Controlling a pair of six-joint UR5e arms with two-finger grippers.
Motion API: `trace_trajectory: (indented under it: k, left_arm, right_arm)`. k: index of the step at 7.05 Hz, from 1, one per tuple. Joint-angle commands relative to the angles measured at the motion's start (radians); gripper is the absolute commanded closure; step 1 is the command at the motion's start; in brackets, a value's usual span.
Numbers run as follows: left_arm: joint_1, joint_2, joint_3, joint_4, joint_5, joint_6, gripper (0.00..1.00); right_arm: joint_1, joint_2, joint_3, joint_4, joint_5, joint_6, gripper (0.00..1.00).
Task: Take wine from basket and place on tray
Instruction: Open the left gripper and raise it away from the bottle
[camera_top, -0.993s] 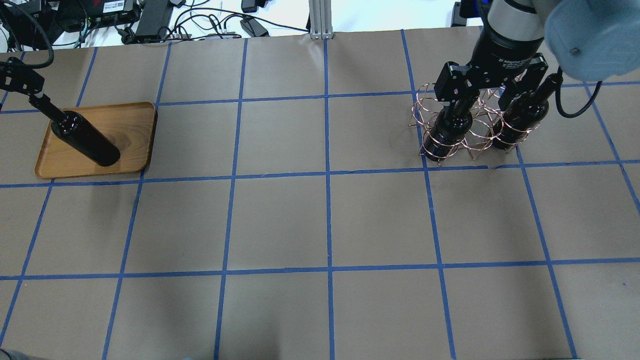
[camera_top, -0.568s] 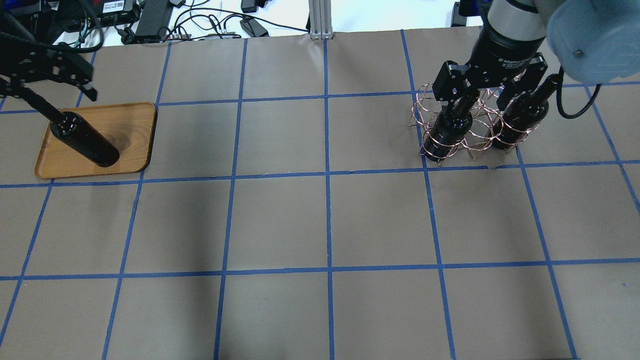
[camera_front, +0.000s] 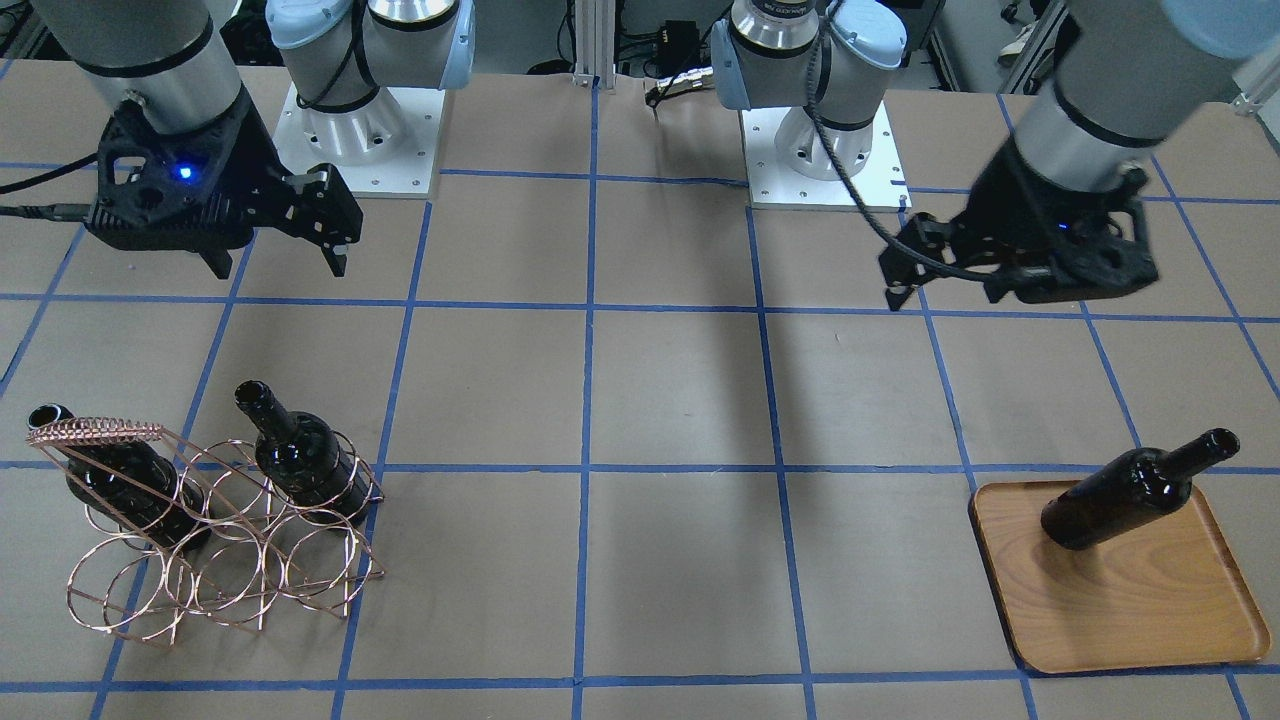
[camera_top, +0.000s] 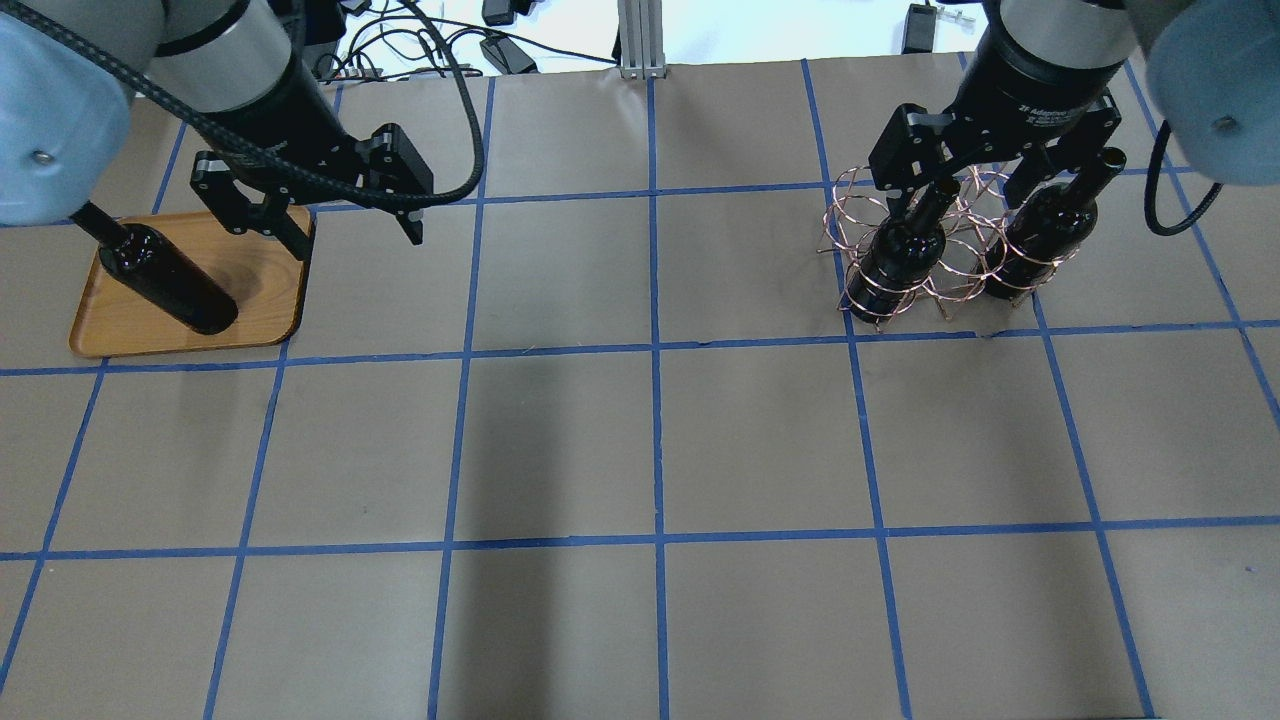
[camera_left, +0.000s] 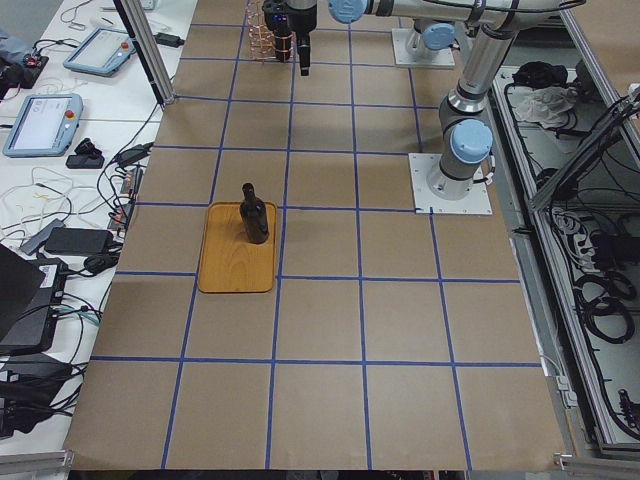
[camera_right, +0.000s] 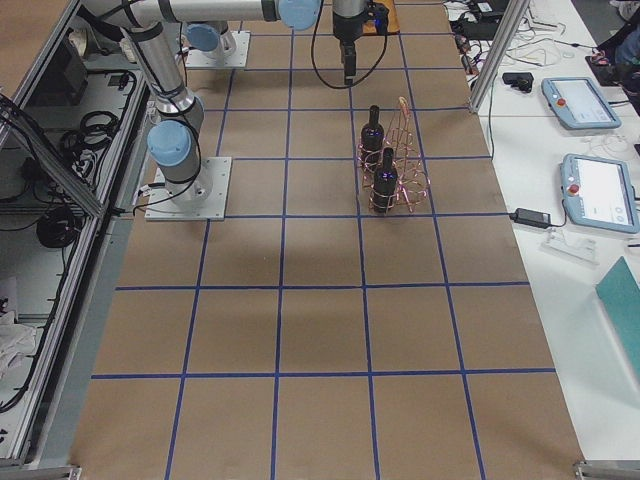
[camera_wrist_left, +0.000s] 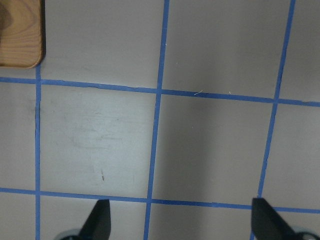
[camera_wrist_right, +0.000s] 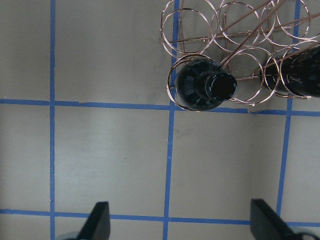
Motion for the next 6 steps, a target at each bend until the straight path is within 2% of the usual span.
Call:
trace_trajectory:
  k: [1,6]
  left_arm:
    - [-0.015,0.035,-0.01,0.004,0.002,-0.014,0.0]
    - [-0.007,0.049,-0.017,0.074,0.024,-0.008,0.0]
  right_arm:
    - [0.0,-0.001,0.001,0.001,-0.001,0.001,0.0]
    - [0.0,-0.002,0.002,0.001,-0.004,0.0,0.0]
